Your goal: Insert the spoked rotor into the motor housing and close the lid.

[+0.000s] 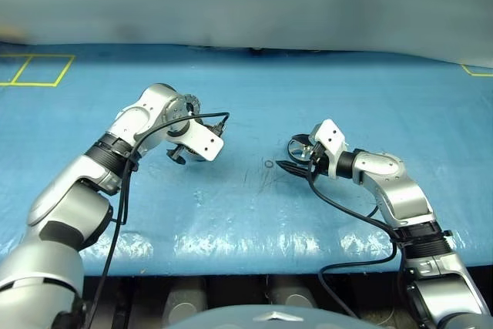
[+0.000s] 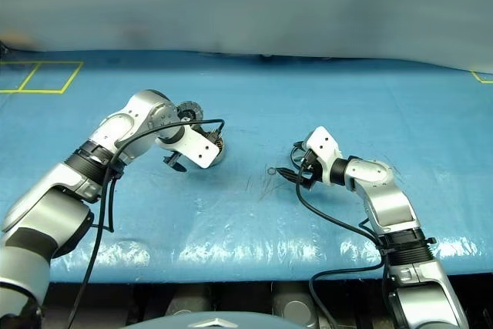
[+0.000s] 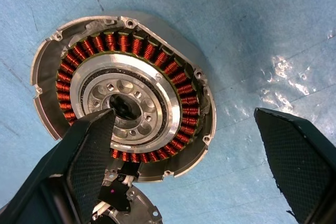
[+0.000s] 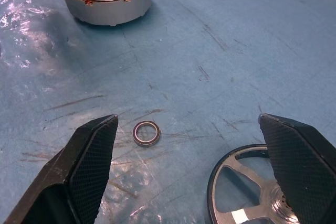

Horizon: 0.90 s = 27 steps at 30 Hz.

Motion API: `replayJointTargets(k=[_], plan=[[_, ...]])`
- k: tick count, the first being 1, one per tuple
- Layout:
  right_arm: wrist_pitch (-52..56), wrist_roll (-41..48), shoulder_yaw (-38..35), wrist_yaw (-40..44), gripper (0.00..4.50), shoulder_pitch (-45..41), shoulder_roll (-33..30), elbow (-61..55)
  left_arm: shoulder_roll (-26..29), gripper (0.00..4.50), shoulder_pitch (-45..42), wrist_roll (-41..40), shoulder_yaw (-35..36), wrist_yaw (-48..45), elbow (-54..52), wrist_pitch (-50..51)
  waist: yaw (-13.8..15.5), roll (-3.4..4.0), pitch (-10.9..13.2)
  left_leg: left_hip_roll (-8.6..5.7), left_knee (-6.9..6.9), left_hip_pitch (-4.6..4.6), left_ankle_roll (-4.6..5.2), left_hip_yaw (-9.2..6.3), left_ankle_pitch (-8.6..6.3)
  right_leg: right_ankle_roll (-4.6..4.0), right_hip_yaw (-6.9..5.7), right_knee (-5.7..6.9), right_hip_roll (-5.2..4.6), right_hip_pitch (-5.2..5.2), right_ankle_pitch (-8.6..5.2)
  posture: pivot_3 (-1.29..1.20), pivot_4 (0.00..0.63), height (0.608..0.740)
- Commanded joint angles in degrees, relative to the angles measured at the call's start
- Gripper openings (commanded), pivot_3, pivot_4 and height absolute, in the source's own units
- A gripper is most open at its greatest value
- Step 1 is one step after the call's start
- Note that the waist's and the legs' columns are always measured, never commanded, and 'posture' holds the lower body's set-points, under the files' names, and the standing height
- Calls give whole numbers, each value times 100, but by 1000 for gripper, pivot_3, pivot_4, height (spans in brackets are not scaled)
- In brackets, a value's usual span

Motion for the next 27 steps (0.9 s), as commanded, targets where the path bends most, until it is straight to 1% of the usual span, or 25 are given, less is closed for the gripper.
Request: replayJointTargets(k=[1, 8, 14, 17, 20, 23, 26, 27], plan=[[-42, 32, -92, -24, 4500, -57, -15, -171, -4, 4479, -58, 35, 59, -27, -94, -63, 3, 0, 0, 0, 0, 0, 0, 0, 0, 0, 0, 0, 0, 0, 0, 0, 150, 740], [-41, 41, -95, -64, 4500, -54, 1, -210, -73, 4479, 63, 113, -45, -11, 88, -111, 3, 0, 0, 0, 0, 0, 0, 0, 0, -1, 0, 0, 0, 0, 1, 0, 150, 740], [-41, 55, -112, -114, 4500, -31, 9, -272, -236, 4479, 89, 222, -116, 132, 485, -210, 6, 0, 0, -1, 1, 0, 1, 0, 0, 0, 0, 1, -1, 1, 0, 0, 150, 740], [-53, 64, -135, -157, 4500, 9, 28, -321, -353, 4479, 46, 323, -165, 372, 805, -401, 9, 1, -1, -1, 2, 2, 1, 0, 0, -1, 0, 1, 0, 4, 1, 0, 150, 740], [-70, 78, -167, -220, 4500, 45, 61, -366, -429, 3869, -35, 415, -215, 518, 1122, -625, 22, 2, -2, -1, 7, 12, 1, 0, 0, 6, 0, 6, 0, 14, -3, 0, 150, 740], [-91, 100, -220, -281, 4500, 85, 71, -419, -517, 2937, -61, 506, -202, 830, 1364, -759, 12, 4, -3, -2, 13, 14, 1, 0, 0, 18, 2, 8, 0, 16, -5, 0, 150, 740], [-107, 114, -263, -335, 4500, 120, 73, -460, -545, 2937, -99, 515, -235, 807, 1523, -956, 17, 10, -7, -3, 13, 27, 2, 1, 0, 26, 3, 12, 0, 25, -9, 0, 150, 740], [-114, 116, -277, -354, 4500, 133, 74, -465, -544, 2772, -106, 531, -227, 874, 1544, -1035, 23, 10, -7, -3, 13, 33, 2, 1, 0, 28, 3, 17, 0, 28, -11, 0, 150, 740]])
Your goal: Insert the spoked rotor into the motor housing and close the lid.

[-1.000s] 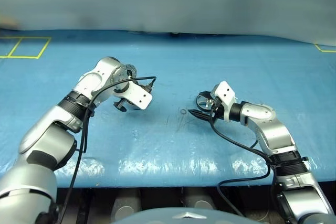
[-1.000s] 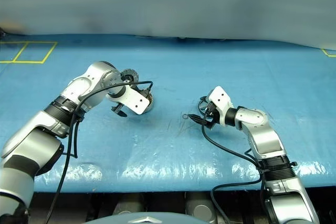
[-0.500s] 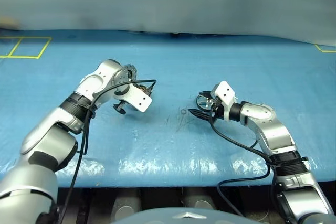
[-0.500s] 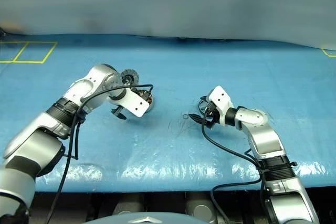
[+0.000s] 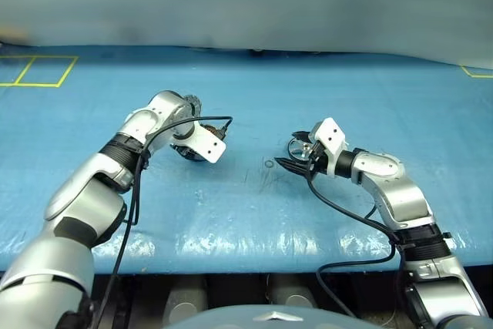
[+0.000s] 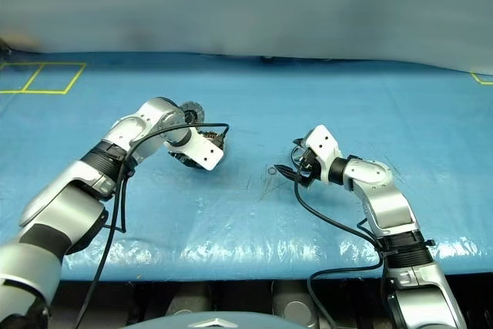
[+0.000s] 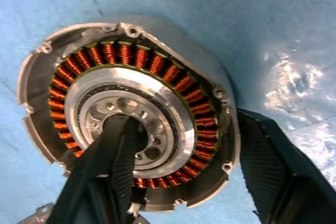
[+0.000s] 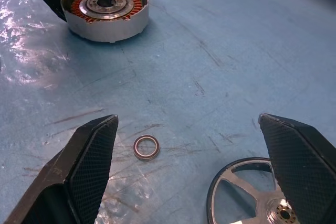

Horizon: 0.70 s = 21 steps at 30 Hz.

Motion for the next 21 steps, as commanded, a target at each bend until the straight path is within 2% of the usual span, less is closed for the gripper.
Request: replayJointTargets(k=[1, 2, 13, 21], plan=[[-107, 89, -206, -75, 4500, 21, 9, -217, -32, 2587, 53, 122, -147, 149, 218, -253, 4, 0, 0, -1, 1, 2, 0, 0, 0, 0, 0, 8, 0, 0, -1, 0, 150, 740], [-121, 94, -224, -93, 4500, 47, 10, -221, -28, 2409, 52, 141, -142, 230, 183, -345, 3, 1, -1, -1, 2, 2, 0, 0, 0, 1, 0, 11, 0, -1, -1, 0, 150, 740], [-364, 119, -414, -404, 4500, 389, 183, -262, 128, 2409, -134, 245, -255, 1159, -499, -2512, 61, 0, 0, -9, 1, -23, 3, -1, 2, -20, 2, 17, -9, -22, 10, 0, 150, 740], [-472, 122, -478, -543, 4500, 607, 273, -305, 257, 2409, 147, -165, -340, 812, -1296, -3239, 20, -1, 2, -8, -5, -30, 4, -1, 1, -29, 3, 11, -7, -32, 10, 0, 150, 740]])
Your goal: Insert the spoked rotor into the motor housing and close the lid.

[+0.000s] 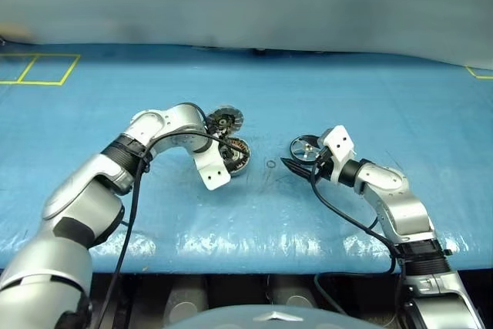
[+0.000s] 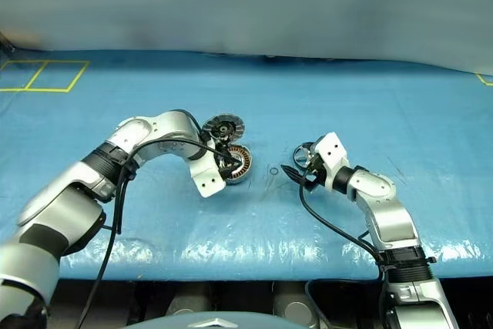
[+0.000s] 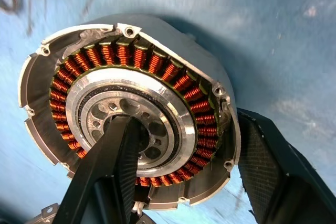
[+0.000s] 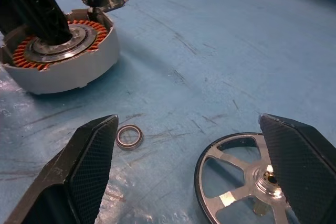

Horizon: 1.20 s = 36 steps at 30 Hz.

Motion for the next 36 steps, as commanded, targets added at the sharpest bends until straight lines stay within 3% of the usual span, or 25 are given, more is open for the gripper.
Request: replayJointTargets(k=[1, 14, 20, 32, 35, 36], plan=[[-156, 81, -166, -74, 4500, 39, 42, -245, 149, 2409, 69, -293, 55, -166, -544, -241, -17, 0, 1, 1, 0, 0, 0, 0, 0, 0, 0, 0, 1, 0, 0, 0, 150, 740], [-239, 58, -135, -118, 4500, 40, 153, -155, 360, 2409, 440, -594, 1, -667, -1235, -324, -28, 0, 1, 2, 5, 3, 0, -1, 0, 5, -1, 4, 2, 3, -5, 0, 150, 740], [-253, 50, -92, -70, 4500, -21, 194, -115, 278, 4239, 492, -565, 193, -214, -1153, -302, -26, 0, 1, 2, 6, 9, 1, -1, 1, 8, 0, 6, 2, 7, -7, 0, 150, 740], [-204, 83, 117, 126, 4500, -81, 362, -17, 1172, 4239, 1176, -1935, 535, -847, -2317, 235, -47, 0, 1, 5, 2, 10, 1, -1, 0, 2, -1, 8, 4, 5, -8, 0, 150, 740], [-183, 72, 244, 190, 4500, -49, 430, -54, 1480, 4239, 1733, -2837, 903, -1154, -2959, 1347, -61, 2, 2, 10, 2, 14, 1, 2, 0, 1, 1, 14, 6, 4, -10, 0, 150, 740], [-180, 70, 293, 201, 4500, -35, 467, -58, 1640, 4239, 1993, -3220, 1148, -1292, -3335, 2267, -60, 3, 3, 11, 3, 14, 1, 0, 0, 0, -2, 18, 6, 4, -12, 0, 150, 740]])
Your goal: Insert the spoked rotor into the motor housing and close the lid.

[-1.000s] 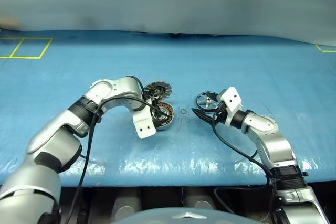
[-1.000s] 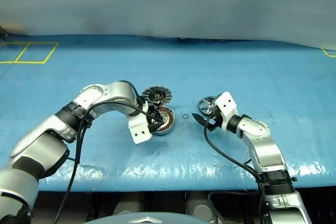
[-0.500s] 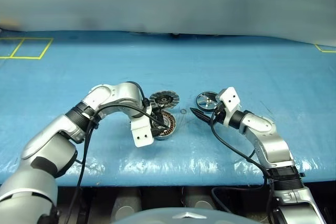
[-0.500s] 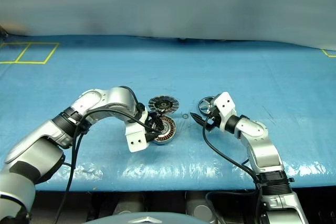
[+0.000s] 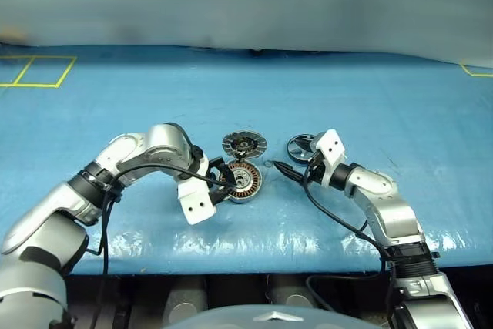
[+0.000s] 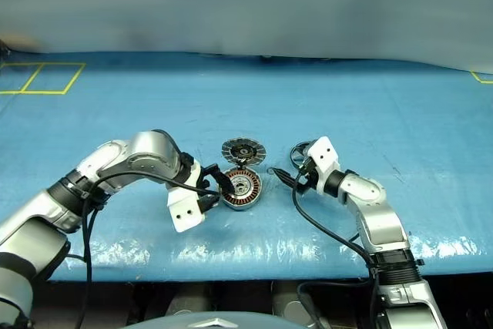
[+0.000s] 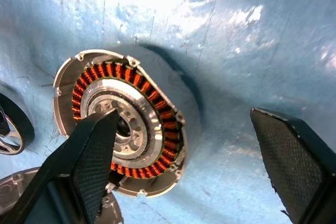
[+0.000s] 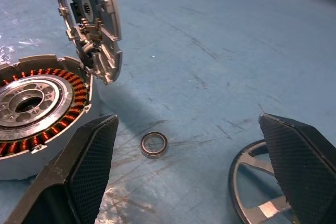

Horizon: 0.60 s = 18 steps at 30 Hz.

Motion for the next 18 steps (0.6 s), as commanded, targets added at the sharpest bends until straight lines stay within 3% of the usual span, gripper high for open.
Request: replayJointTargets(k=[1, 3, 7, 13, 18], plan=[[-71, 69, 73, 78, 4500, -14, 73, -145, 373, 4239, 539, -1133, 733, -390, -1054, 2155, 3, 2, 2, 0, 0, -1, 0, 0, 0, 1, 0, 4, 1, -3, -3, 0, 150, 740], [-91, -4, 172, 60, 4500, 1, 119, -84, 560, 4239, 968, -1838, 1271, -346, -1568, 3666, 2, 2, 2, 3, 0, -1, 0, -1, 0, 12, -3, 7, 3, -5, -13, 0, 150, 740], [-209, -184, 300, -13, 4500, -16, 148, 89, 421, 4239, 1611, -2648, 2135, 217, -2018, 4961, 19, 2, 3, 5, 1, 7, 0, -6, 0, -3, -12, 15, 4, -2, -25, 0, 150, 740], [-440, -343, 360, -85, 4500, -242, 234, 537, -273, 4239, 2955, -2845, 3001, 1471, -1919, 4981, -13, 2, 3, 6, -3, 25, -1, 1, 0, 0, -6, 18, 3, 5, -22, 0, 150, 740], [-382, -23, 109, -23, 4500, -299, 315, 471, -796, 4239, 3706, -3185, 3345, 1943, -2006, 5117, 16, -1, 6, 6, -4, 23, -1, -1, 0, 4, -8, 17, 4, 2, -19, 0, 150, 740]])
